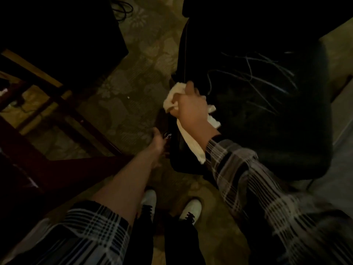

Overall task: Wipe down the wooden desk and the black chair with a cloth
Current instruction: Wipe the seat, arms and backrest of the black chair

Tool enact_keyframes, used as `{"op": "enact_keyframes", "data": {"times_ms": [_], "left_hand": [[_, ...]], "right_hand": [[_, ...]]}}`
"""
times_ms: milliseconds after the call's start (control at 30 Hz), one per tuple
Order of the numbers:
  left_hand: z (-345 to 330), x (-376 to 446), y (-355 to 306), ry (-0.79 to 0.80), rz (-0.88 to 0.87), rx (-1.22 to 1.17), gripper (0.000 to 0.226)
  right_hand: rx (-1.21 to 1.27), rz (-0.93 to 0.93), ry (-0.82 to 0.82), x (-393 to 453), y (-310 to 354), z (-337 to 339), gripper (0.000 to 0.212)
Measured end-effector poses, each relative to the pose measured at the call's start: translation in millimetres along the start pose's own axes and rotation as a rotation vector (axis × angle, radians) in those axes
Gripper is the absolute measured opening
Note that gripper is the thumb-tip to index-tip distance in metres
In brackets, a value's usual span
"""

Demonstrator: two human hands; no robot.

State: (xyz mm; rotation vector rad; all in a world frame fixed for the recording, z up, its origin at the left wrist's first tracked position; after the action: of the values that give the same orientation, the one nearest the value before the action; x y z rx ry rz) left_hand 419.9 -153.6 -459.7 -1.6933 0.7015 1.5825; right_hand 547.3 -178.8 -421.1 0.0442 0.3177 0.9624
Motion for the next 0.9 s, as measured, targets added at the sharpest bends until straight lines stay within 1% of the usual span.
{"op": "enact_keyframes", "data": {"times_ms": [67, 133, 200, 267, 367, 433, 500, 533, 567, 600, 667, 700, 733, 800, 900], "left_hand": [[7, 5, 2, 0.018, 0.039, -0.061, 0.084], [8, 4, 6, 0.054, 0.056, -0.109, 0.083], [4, 1, 10, 0.063, 0.062, -0.117, 0.082], [1, -3, 14, 0.081, 0.081, -0.118, 0.084], [2, 0, 19, 0.117, 0.081, -0.134, 0.086], [4, 2, 20, 0.117, 0.078, -0.14, 0.086], [5, 2, 20, 0.125, 0.081, -0.149, 0.088], [5, 0, 19, 0.135, 0.089, -0.159, 0.09], [5, 0, 18, 0.143, 0.097, -0.17, 0.092], [4, 0, 18, 0.145, 0.103, -0.185, 0.093], [3, 1, 20, 0.137, 0.127, -0.211, 0.095], [1, -1, 23, 0.137, 0.14, -0.221, 0.096], [-1, -1, 26, 0.14, 0.147, -0.233, 0.097], [-6, -1, 31, 0.138, 0.141, -0.23, 0.097], [-12, 2, 36, 0.139, 0.136, -0.174, 0.101]], "right_hand": [[0.078, 0.008, -0.008, -44, -5, -7, 0.037], [0.14, 0.043, 0.044, -92, -8, -10, 0.037], [0.156, 0.073, 0.09, -107, -14, -8, 0.036], [0.109, 0.047, 0.084, -81, -24, 0, 0.036], [0.035, -0.031, 0.011, -7, -37, 12, 0.039], [0.024, -0.094, 0.017, 31, -41, 14, 0.042], [0.053, -0.135, -0.006, 32, -35, 14, 0.045], [0.06, -0.136, -0.031, 17, -30, 12, 0.045], [0.06, -0.098, -0.05, -5, -25, 7, 0.043], [0.074, -0.039, -0.032, -32, -19, 0, 0.04], [0.149, 0.085, 0.083, -88, -8, -17, 0.037], [0.174, 0.121, 0.129, -109, -4, -23, 0.037], [0.177, 0.127, 0.141, -122, -3, -25, 0.037], [0.164, 0.131, 0.109, -121, -5, -26, 0.033], [0.097, 0.185, 0.03, -77, -11, -19, 0.035]]}}
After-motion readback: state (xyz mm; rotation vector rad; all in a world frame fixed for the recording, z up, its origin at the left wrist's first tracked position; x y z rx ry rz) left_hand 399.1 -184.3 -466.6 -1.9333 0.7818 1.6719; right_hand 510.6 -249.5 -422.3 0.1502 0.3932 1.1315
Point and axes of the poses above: each hand's wrist, its own x-axis towards the middle knuckle, its own z-axis out of the back of the hand, y = z × x, the point moved 1 cm from there along x, towards the middle knuckle, and after that the axes turned 6 degrees about z, right-handed, at the moved point
